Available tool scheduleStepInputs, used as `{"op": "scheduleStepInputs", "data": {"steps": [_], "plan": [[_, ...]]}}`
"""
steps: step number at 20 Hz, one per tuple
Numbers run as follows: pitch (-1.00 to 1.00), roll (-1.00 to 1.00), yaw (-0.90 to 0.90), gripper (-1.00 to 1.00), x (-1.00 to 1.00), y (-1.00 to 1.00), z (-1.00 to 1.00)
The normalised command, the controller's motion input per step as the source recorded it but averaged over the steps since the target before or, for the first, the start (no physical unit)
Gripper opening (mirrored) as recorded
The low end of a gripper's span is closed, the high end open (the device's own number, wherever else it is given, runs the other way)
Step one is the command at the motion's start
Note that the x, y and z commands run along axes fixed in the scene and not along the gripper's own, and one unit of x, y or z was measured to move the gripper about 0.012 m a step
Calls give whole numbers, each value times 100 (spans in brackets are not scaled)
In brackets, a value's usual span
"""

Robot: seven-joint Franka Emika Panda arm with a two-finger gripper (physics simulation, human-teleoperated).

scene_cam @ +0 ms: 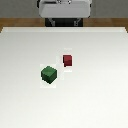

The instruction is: Place the red cube on top of the green cube.

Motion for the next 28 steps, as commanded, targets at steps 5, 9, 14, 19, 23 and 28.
{"op": "scheduleStepInputs", "data": {"steps": [5,9,14,19,23,28], "plan": [[0,0,0,100,0,20,0],[0,0,0,100,0,0,-25],[0,0,0,100,0,0,-100],[0,0,0,100,0,0,-100],[0,0,0,100,0,0,-100],[0,0,0,-100,0,0,0]]}}
